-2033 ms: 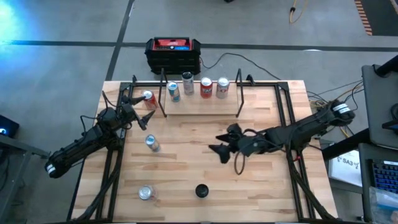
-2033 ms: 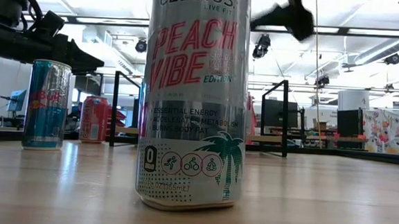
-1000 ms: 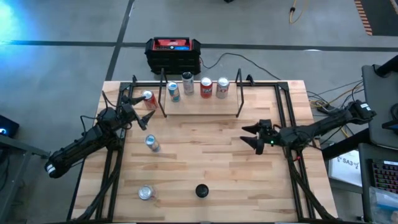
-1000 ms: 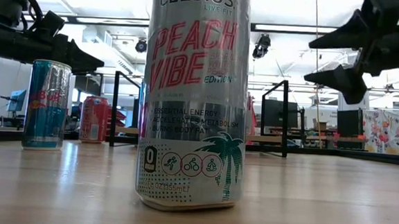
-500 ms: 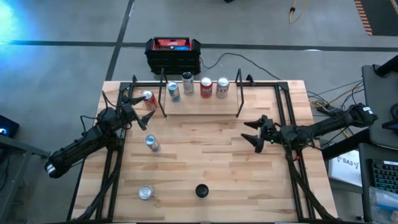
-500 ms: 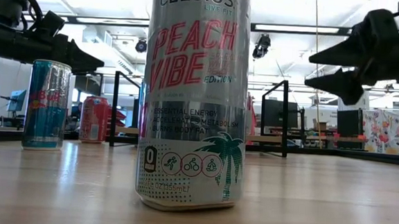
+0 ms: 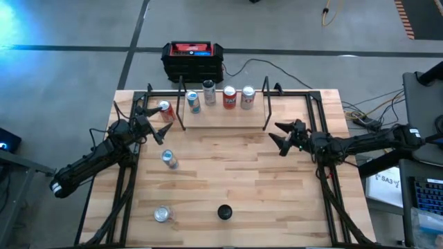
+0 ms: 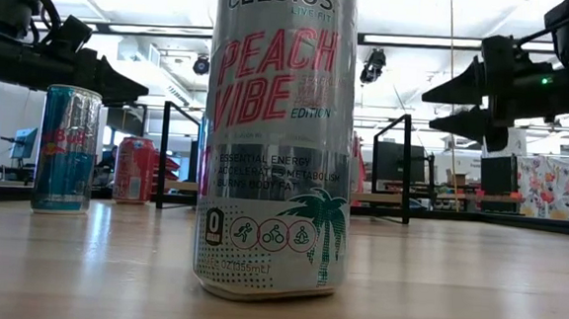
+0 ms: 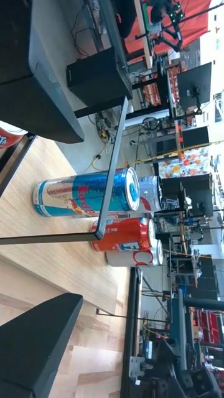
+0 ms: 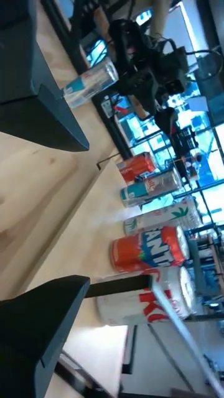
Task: Place canned beverage on shelf
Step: Put the red and silver soda can on the shelf aligned with the other red and silver soda can
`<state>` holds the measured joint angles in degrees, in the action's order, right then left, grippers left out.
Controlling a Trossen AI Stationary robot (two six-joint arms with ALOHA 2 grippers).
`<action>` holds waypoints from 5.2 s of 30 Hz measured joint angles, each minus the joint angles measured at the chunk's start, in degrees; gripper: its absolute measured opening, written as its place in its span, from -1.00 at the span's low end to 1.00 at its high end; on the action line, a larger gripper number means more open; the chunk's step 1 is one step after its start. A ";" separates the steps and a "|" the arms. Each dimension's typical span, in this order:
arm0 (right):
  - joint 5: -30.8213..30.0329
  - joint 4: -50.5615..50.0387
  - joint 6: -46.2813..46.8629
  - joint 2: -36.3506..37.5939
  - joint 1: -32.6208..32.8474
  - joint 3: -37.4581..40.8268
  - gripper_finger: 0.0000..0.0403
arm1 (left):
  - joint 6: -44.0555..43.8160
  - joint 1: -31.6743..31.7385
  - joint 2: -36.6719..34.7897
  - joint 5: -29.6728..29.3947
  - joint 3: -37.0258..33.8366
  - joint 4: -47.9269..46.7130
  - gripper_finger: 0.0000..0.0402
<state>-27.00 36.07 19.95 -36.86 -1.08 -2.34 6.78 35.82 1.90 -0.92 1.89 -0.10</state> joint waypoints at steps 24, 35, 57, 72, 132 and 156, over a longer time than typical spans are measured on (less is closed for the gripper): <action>-0.02 -0.19 -0.91 -0.02 0.02 -0.07 0.62 | 0.19 0.01 0.00 -0.01 0.01 0.02 0.98; -0.04 -0.21 -0.90 -0.02 0.02 -0.16 0.62 | -6.96 0.00 0.01 0.00 0.01 1.61 0.98; -0.06 -0.21 -0.90 -0.04 0.04 -0.16 0.62 | -26.44 -0.05 8.41 -7.46 18.22 -11.23 0.98; -0.07 -0.22 -0.90 -0.04 0.04 -0.16 0.62 | -44.82 -0.03 43.86 -20.14 47.11 -43.13 0.98; -0.07 -0.22 -0.92 -0.04 0.04 -0.14 0.62 | -102.13 -22.51 63.62 -1.48 63.23 -82.45 0.98; -0.06 -0.22 -0.91 -0.04 0.03 -0.14 0.62 | -157.53 -71.66 84.39 -1.38 82.26 -89.91 0.98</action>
<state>-27.07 35.85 19.04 -36.91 -1.05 -2.48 -150.75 -35.84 86.29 -2.29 84.15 -90.02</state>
